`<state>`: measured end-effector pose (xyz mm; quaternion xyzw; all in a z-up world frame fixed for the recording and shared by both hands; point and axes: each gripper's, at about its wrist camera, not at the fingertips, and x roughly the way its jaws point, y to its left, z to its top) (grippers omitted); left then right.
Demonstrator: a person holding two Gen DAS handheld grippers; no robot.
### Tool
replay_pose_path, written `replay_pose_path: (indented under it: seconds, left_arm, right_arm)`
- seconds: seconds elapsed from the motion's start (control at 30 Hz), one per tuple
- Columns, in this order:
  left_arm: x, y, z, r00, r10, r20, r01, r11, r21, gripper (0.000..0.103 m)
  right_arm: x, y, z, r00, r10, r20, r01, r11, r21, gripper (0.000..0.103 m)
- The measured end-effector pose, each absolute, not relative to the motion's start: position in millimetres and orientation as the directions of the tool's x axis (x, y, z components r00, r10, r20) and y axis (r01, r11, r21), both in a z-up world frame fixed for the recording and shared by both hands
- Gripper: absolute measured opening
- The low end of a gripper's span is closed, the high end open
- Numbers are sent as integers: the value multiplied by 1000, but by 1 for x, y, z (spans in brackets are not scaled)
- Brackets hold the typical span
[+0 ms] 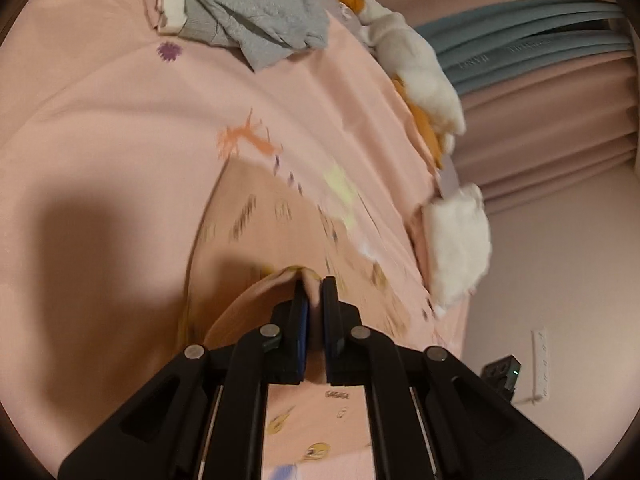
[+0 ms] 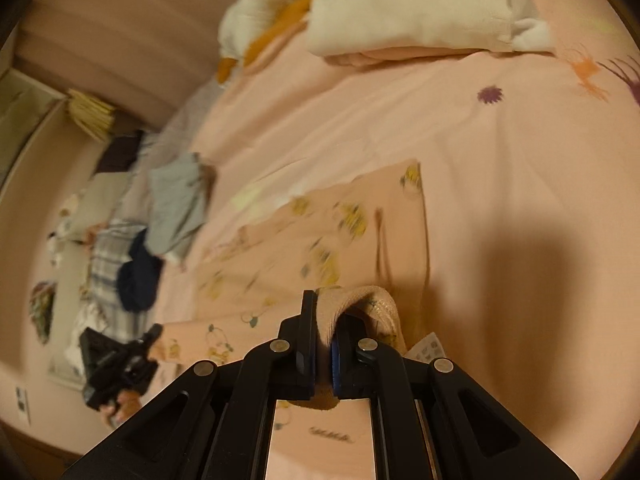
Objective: Fold small clothes
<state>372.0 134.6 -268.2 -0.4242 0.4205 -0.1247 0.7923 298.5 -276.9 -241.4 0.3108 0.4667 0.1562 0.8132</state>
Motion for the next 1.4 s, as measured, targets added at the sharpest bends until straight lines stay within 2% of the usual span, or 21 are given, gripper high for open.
replay_pose_path:
  seconds: [0.1,0.17,0.23,0.3,0.37,0.4,0.47,0.53,0.63,0.67,0.7,0.8,0.97,1.07,1.2,1.3,1.4]
  left_arm:
    - [400,138,-281,625,-469,-624,-234,650,-723,3]
    - [409,146,-293,604,-439,-665,-305,644,-702,19]
    - [409,161,-307,567,-457,-686,-382,592,-710,20]
    - [398,172,-304,564,-484,-669,-362,584,-727,22]
    - [383,174,-291,565,-455,-689,-318,650,-690,26]
    - [370,170,-279,561,-439,-702,-265,708,-654,26]
    - [353,157,-267,552,-433,-713,-178,774,-608,23]
    - [334,140,-259,546,-435,-716,-107,811,-575,21]
    - [322,110,-266,478,-514,-712,-34,799,-600,13]
    - [321,100,-268,459,-524,-717,-23,800,-600,12]
    - [320,89,-272,448,-524,-724,-19,804,-594,12]
    - [323,58,-283,414,-551,-725,32,804,-593,12]
    - [363,27,-305,403,-531,-745,-25,808,-589,12]
    - [394,39,-305,478,-532,-699,-68,771,-633,14]
    - [430,83,-296,588,-516,-623,-180,668,-722,12]
    - [437,127,-275,679,-350,-646,-281,688,-669,12]
    - [419,160,-259,703,-377,-603,-264,649,-714,12]
  right_arm:
    - [324,-276,-248,515,489,-705,78,792,606,8]
    - [338,-277,-258,479,477,-737,114,798,591,8]
    - [347,-281,-276,415,491,-766,182,780,599,10]
    - [343,-295,-284,404,548,-733,235,712,662,10]
    - [334,-311,-279,426,561,-710,242,685,687,12]
    - [328,-315,-273,435,537,-723,232,709,666,19]
    - [310,-321,-254,461,420,-782,215,802,558,27]
    - [289,-318,-237,488,330,-808,158,877,454,27]
    - [260,-302,-226,498,328,-803,38,917,398,27]
    - [252,-296,-227,493,321,-809,22,925,380,23]
    - [248,-293,-229,487,324,-811,12,926,377,15]
    - [244,-275,-242,440,382,-813,-24,909,415,14]
    - [275,-253,-259,414,363,-835,-5,918,397,14]
    - [306,-252,-254,442,358,-822,2,916,400,14]
    - [352,-250,-239,495,313,-810,16,929,369,14]
    - [368,-261,-228,530,294,-795,59,923,381,14]
    - [351,-277,-217,559,326,-763,48,905,422,14]
